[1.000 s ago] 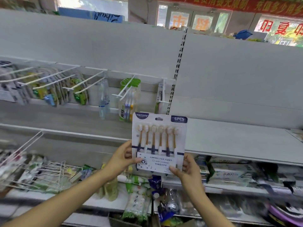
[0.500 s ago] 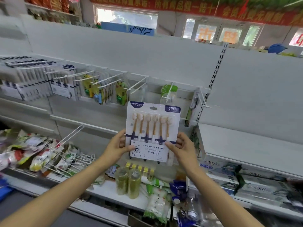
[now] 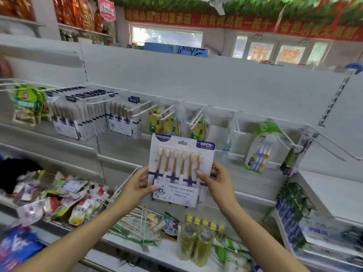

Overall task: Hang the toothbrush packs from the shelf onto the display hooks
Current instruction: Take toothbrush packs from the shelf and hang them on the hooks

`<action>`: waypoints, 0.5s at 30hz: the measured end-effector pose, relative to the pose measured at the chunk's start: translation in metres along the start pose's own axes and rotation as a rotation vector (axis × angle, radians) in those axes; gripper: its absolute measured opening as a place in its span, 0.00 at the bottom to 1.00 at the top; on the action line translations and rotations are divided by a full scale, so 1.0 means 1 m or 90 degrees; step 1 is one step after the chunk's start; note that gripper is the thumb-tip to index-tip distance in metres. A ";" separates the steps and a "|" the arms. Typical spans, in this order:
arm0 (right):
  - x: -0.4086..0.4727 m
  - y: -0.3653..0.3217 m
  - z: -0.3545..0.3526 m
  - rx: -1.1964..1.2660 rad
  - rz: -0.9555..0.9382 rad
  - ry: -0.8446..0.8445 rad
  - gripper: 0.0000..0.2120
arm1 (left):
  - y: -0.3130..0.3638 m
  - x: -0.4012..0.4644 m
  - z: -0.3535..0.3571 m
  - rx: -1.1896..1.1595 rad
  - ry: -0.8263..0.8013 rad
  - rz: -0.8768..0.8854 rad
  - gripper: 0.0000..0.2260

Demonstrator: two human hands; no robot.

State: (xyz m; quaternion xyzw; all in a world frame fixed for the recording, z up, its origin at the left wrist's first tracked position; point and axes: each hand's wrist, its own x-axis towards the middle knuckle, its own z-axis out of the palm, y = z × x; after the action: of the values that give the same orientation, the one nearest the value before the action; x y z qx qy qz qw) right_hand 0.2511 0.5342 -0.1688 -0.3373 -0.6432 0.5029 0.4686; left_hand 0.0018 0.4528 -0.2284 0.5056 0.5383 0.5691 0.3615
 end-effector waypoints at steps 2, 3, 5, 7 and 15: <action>0.013 -0.004 0.036 0.007 -0.013 -0.005 0.11 | 0.000 0.008 -0.035 -0.003 0.015 -0.006 0.27; 0.020 -0.006 0.053 0.003 -0.019 -0.013 0.10 | 0.000 0.011 -0.052 -0.002 0.023 -0.009 0.28; 0.035 -0.009 0.084 -0.003 -0.020 -0.028 0.09 | 0.000 0.017 -0.081 0.002 0.046 -0.011 0.26; 0.052 -0.010 0.112 -0.018 -0.025 -0.039 0.10 | -0.002 0.023 -0.110 0.009 0.064 -0.009 0.28; 0.122 -0.002 0.205 -0.031 -0.059 -0.108 0.13 | -0.017 0.046 -0.206 0.026 0.160 -0.026 0.30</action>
State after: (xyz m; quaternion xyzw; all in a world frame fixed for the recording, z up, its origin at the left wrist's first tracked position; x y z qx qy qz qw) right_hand 0.0178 0.5761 -0.1461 -0.2747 -0.7076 0.4913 0.4271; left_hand -0.2092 0.4485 -0.2178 0.4266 0.6008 0.6096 0.2923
